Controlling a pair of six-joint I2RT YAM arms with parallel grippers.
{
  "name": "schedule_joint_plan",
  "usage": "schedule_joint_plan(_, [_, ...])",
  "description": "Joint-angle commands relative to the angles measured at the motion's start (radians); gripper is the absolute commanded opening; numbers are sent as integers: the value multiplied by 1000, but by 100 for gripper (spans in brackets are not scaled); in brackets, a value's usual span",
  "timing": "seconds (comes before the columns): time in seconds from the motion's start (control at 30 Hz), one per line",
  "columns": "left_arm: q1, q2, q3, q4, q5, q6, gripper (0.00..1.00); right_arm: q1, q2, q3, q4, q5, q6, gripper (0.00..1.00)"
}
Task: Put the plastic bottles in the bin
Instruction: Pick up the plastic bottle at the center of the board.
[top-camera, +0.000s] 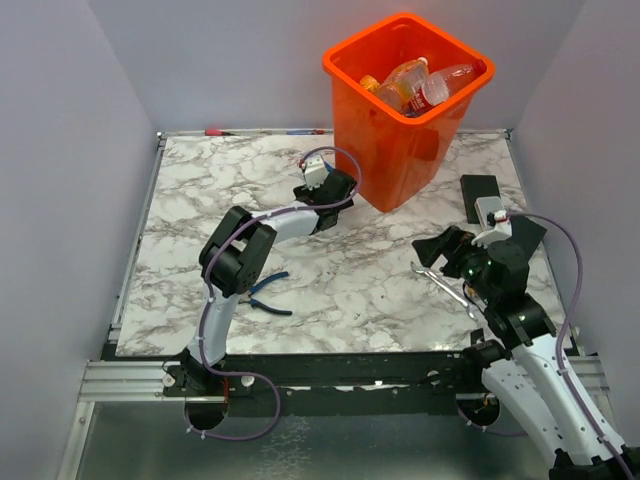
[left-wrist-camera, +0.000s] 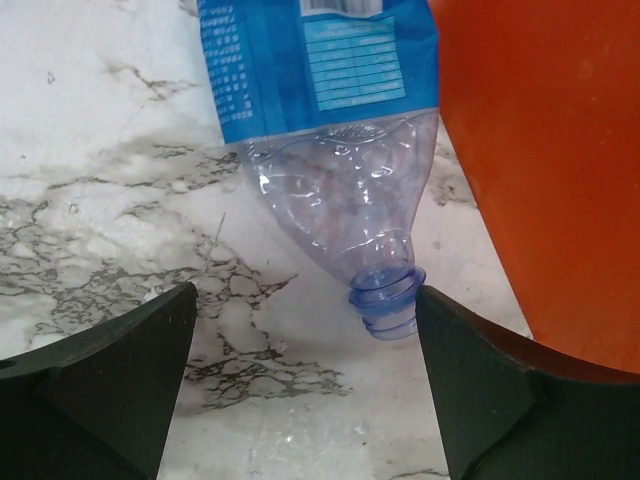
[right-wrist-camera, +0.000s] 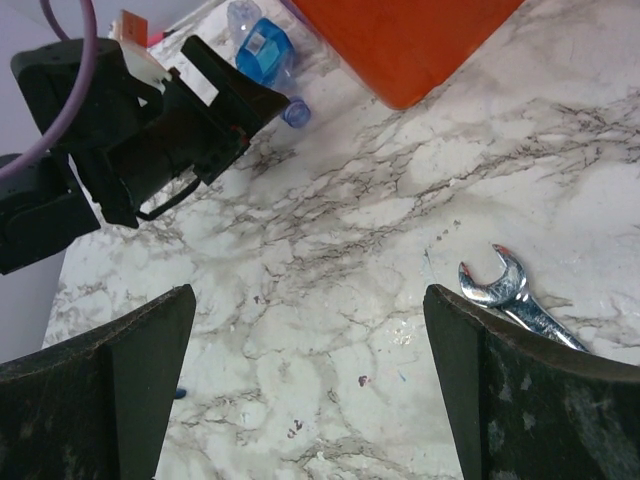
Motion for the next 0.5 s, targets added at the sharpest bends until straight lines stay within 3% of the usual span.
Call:
schedule_joint_plan(0.0, [-12,66,87,-89,-111,-33,88,0,-9,-46,-25,-18,45,100])
schedule_joint_plan(0.23, [-12,117,135,-107,-122,-44,83,0,-51,-60,-52,-8,43,100])
schedule_joint_plan(0.47, [-9,108,94,-108,-125,-52,56,1,-61,-59,-58,-16,48,100])
